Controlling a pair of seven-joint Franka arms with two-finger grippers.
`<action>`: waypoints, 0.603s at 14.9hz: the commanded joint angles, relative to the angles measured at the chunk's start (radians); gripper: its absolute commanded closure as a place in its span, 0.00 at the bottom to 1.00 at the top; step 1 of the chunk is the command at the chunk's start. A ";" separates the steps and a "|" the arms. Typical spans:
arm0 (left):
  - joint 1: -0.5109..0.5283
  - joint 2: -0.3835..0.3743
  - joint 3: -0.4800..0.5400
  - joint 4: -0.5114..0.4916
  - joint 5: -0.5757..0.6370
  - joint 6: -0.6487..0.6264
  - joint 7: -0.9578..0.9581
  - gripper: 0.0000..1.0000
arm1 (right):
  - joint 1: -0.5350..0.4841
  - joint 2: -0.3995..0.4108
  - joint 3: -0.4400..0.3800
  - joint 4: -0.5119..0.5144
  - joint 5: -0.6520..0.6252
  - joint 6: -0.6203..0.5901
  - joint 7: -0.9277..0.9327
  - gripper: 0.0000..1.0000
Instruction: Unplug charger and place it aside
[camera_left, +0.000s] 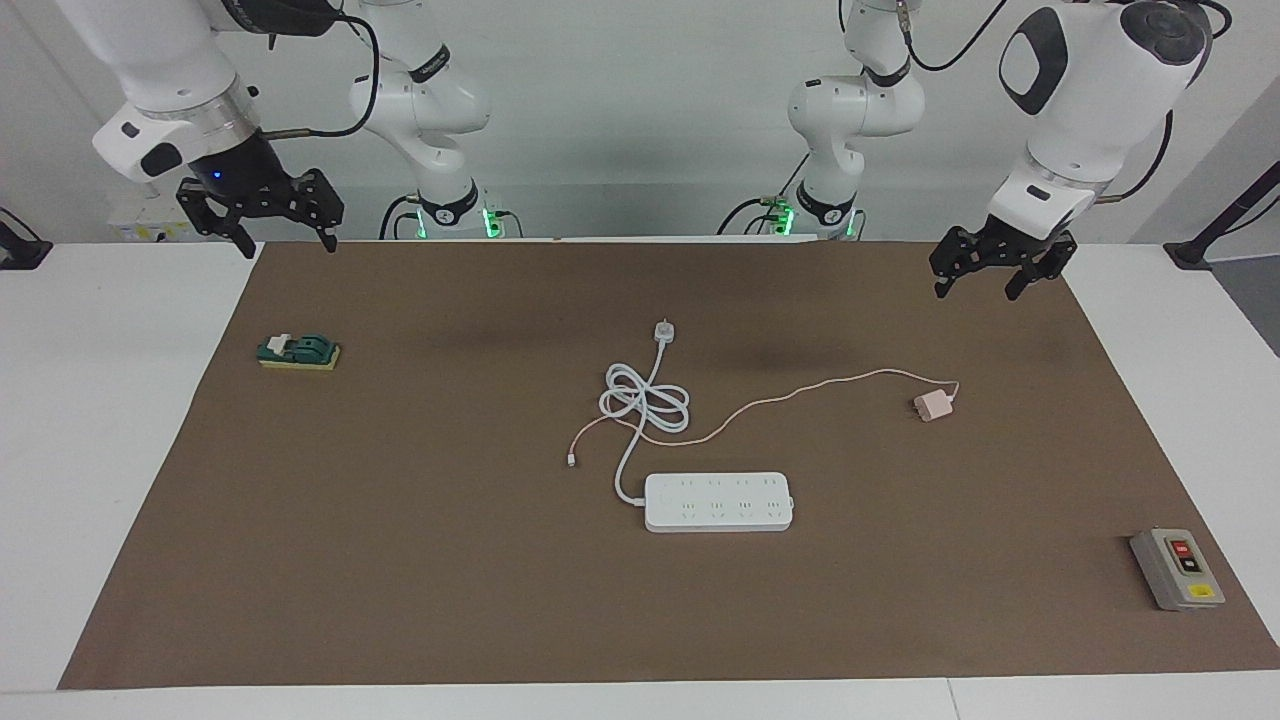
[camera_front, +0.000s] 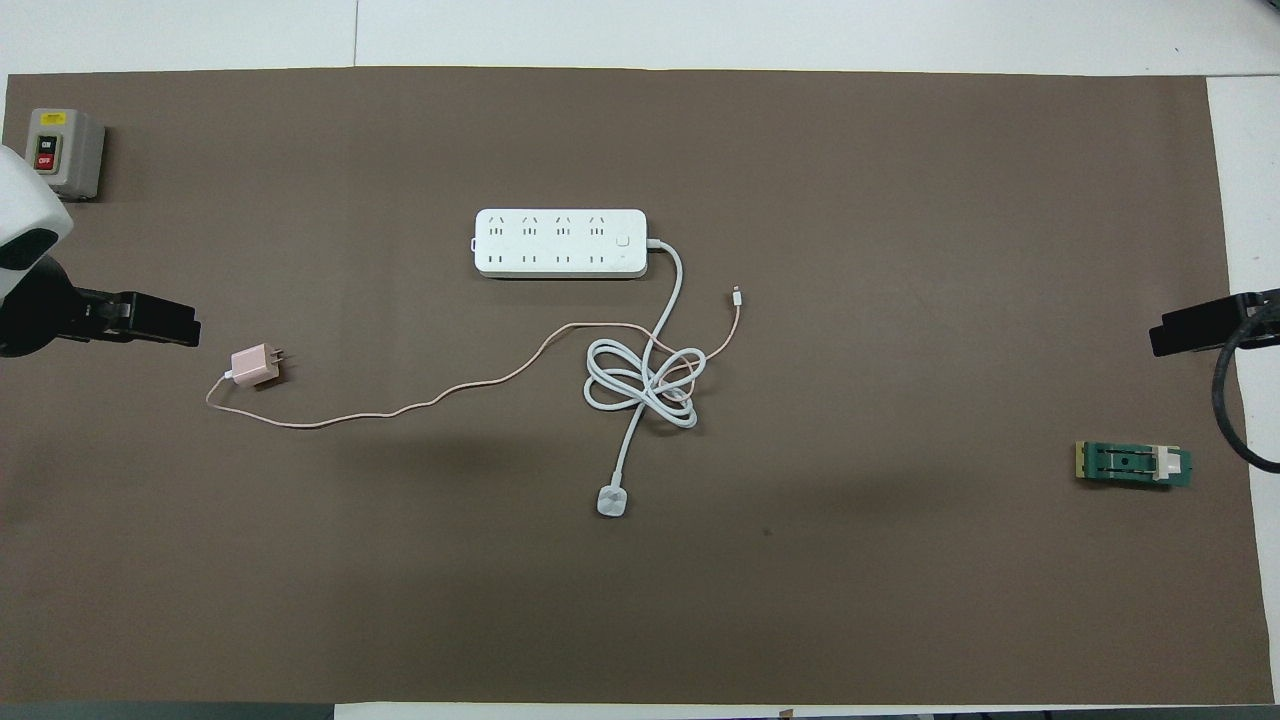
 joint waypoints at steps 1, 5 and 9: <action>0.004 -0.005 0.002 0.034 0.007 -0.060 -0.025 0.00 | -0.009 -0.036 0.010 -0.045 -0.010 0.020 -0.012 0.00; 0.006 -0.005 0.005 0.065 0.007 -0.076 -0.026 0.00 | -0.009 -0.038 0.010 -0.056 -0.011 0.020 -0.012 0.00; 0.007 -0.005 0.006 0.065 0.005 -0.082 -0.026 0.00 | -0.009 -0.038 0.010 -0.056 -0.011 0.020 -0.012 0.00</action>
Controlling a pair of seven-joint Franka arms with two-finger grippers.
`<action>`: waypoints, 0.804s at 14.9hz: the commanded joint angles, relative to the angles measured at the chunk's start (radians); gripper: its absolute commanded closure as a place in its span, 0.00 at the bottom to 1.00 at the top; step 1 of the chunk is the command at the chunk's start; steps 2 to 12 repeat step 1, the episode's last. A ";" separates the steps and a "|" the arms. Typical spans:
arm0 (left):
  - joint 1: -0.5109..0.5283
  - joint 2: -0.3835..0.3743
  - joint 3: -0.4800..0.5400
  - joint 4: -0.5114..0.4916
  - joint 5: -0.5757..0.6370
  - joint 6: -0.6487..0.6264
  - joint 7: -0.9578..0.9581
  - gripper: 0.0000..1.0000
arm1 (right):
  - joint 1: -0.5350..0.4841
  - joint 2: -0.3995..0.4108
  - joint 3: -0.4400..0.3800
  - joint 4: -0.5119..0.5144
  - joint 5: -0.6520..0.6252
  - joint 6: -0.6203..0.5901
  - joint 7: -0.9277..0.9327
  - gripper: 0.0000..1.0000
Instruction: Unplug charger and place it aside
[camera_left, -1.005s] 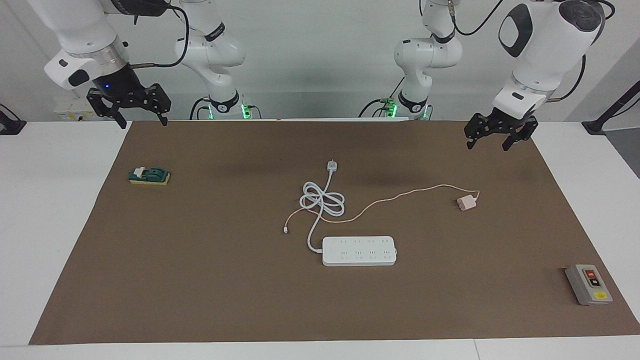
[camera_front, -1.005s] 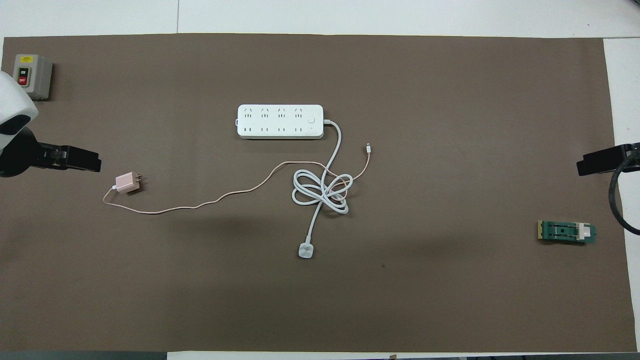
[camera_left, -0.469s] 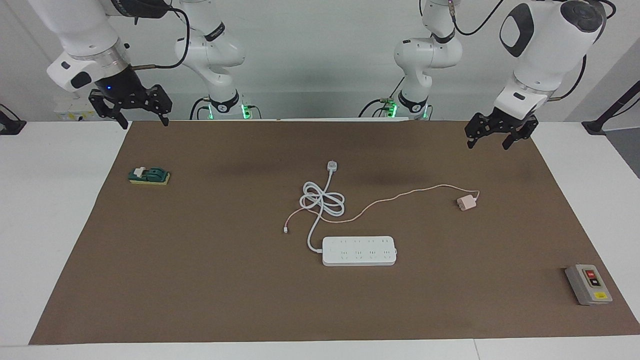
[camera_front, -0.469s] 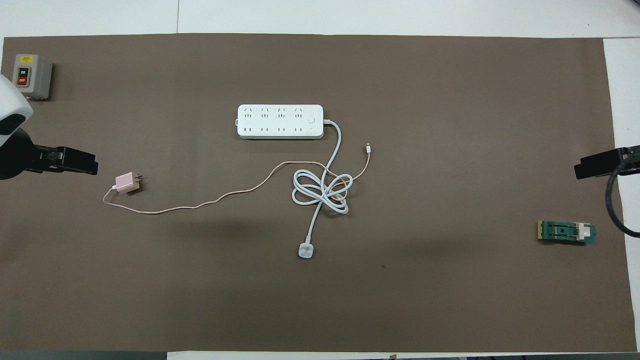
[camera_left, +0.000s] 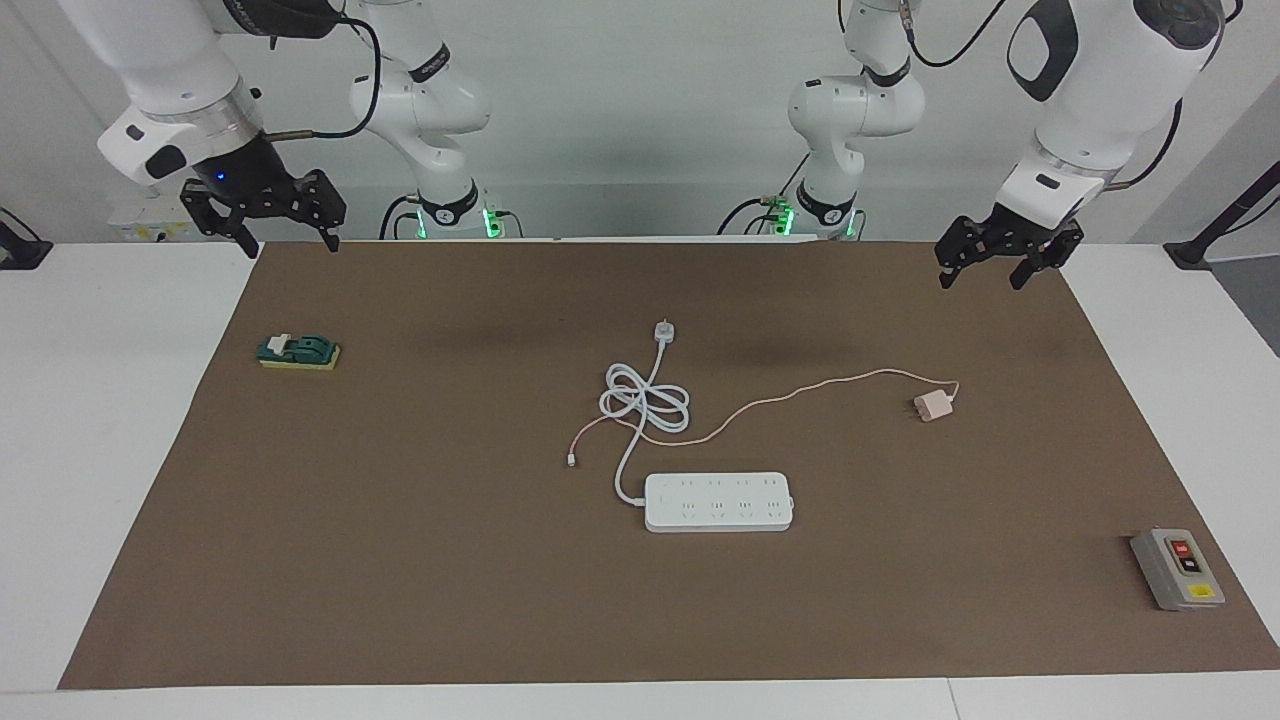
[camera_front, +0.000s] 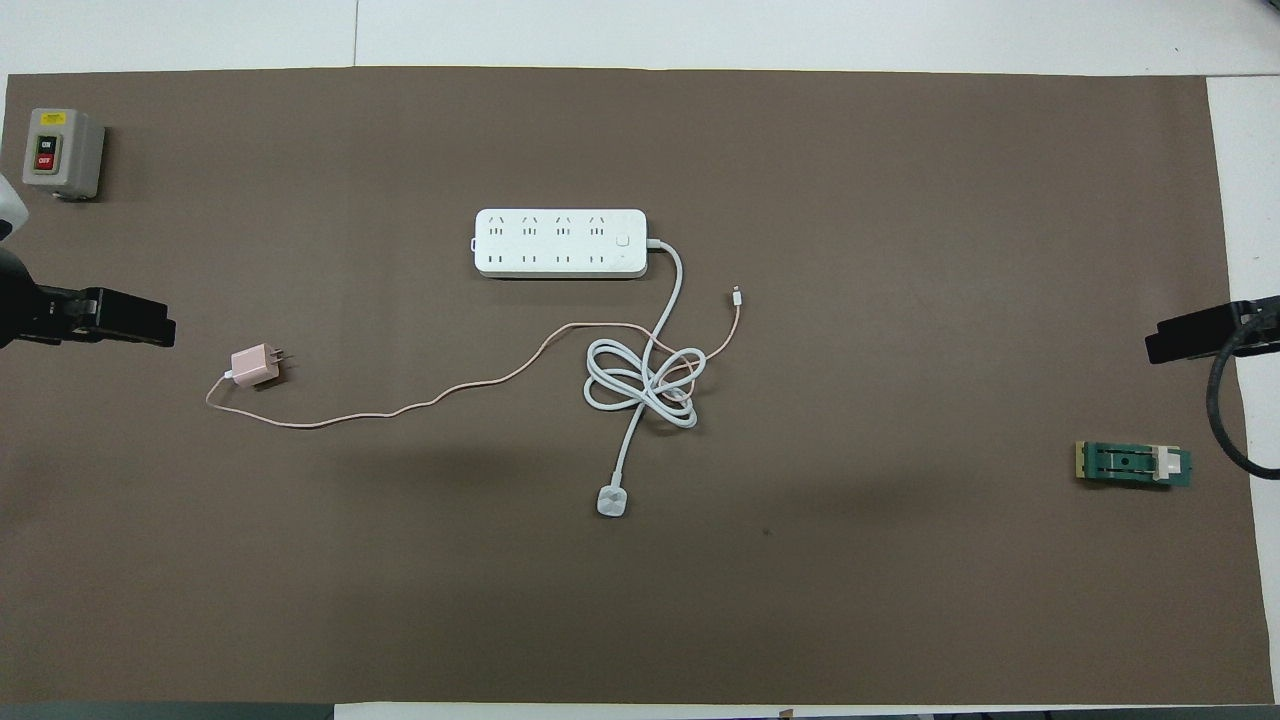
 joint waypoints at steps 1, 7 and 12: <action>0.006 -0.003 0.001 0.010 0.005 -0.027 -0.014 0.00 | -0.009 -0.029 0.010 -0.038 -0.011 0.020 -0.012 0.00; 0.006 -0.003 0.001 0.010 0.005 -0.027 -0.014 0.00 | -0.009 -0.029 0.010 -0.038 -0.011 0.020 -0.012 0.00; 0.006 -0.003 0.001 0.010 0.005 -0.027 -0.014 0.00 | -0.009 -0.029 0.010 -0.038 -0.011 0.020 -0.012 0.00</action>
